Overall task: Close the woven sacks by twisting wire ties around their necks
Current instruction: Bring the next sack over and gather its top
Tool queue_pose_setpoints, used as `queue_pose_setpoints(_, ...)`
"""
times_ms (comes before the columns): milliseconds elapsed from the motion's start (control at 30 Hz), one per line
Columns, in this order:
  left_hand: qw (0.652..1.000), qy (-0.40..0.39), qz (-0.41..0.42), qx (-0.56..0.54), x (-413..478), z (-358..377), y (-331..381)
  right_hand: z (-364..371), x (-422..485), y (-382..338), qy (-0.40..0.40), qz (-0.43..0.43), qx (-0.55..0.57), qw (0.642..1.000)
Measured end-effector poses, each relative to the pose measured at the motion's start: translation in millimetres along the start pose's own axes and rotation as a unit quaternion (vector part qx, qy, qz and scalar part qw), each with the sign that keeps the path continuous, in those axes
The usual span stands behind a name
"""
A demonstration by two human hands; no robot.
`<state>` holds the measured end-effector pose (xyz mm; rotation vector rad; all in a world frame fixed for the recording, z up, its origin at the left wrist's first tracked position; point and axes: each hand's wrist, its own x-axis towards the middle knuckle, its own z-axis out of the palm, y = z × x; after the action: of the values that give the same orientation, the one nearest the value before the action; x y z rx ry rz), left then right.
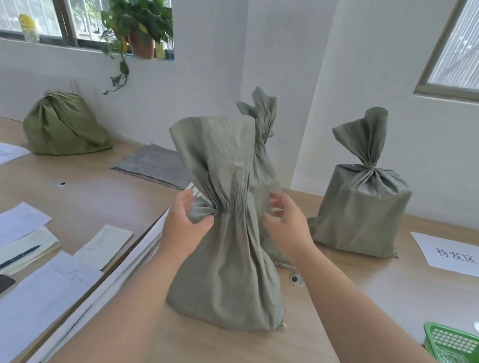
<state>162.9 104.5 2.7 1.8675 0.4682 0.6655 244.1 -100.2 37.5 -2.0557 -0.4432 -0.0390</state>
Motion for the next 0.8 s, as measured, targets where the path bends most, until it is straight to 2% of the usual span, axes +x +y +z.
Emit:
queue_pose_setpoints(133,0.998,-0.059,0.000,0.005,19,-1,7,16,18,-14,-0.026,0.010,0.001,1.000)
queue_pose_setpoints(433,0.996,-0.090,-0.021,-0.014,47,8,10,44,42,-17,-0.090,0.047,0.004,0.995)
queue_pose_setpoints(633,0.992,-0.120,-0.023,0.012,48,1,5,53,41,-15,-0.069,0.027,-0.002,0.997)
queue_pose_setpoints(800,0.990,-0.139,-0.001,0.002,37,-4,15,53,29,-13,-0.043,0.019,0.065,0.997)
